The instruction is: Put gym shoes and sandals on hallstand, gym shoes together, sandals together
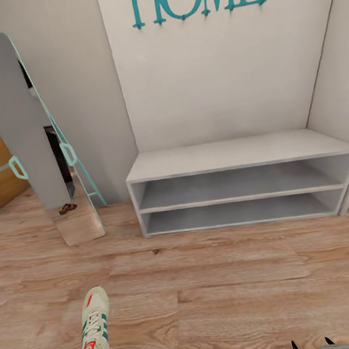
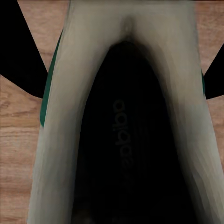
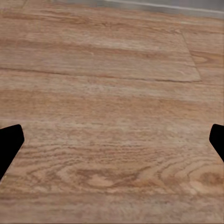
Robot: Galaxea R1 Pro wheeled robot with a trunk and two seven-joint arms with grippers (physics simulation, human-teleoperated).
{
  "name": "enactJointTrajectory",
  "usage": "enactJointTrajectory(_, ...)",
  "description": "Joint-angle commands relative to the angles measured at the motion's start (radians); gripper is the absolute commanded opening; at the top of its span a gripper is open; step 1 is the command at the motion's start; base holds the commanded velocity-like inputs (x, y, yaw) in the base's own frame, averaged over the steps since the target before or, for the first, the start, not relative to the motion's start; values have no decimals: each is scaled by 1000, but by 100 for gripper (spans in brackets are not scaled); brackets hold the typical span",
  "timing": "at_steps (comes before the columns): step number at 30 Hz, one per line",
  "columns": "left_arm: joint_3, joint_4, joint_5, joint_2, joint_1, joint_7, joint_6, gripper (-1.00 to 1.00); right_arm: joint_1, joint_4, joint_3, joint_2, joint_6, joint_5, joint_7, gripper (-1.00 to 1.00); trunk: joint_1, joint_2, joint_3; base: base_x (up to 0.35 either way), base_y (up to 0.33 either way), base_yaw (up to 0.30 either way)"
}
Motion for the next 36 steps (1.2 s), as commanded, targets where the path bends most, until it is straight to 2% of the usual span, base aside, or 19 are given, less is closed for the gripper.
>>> enactJointTrajectory(1,6,1,1,-1,-1,-8,-3,-100,0,0,-3,0,-3,3,0,100,-4,7,2,0,0,272)
enactJointTrajectory(26,5,2,2,-1,-1,-8,-3,-100,0,0,-2,0,-2,5,2,100,-100,182,57,0,0,236)
enactJointTrajectory(36,4,1,2,-2,-1,-8,-2,-100,0,0,-2,7,-2,4,2,100,-100,182,45,0,0,211)
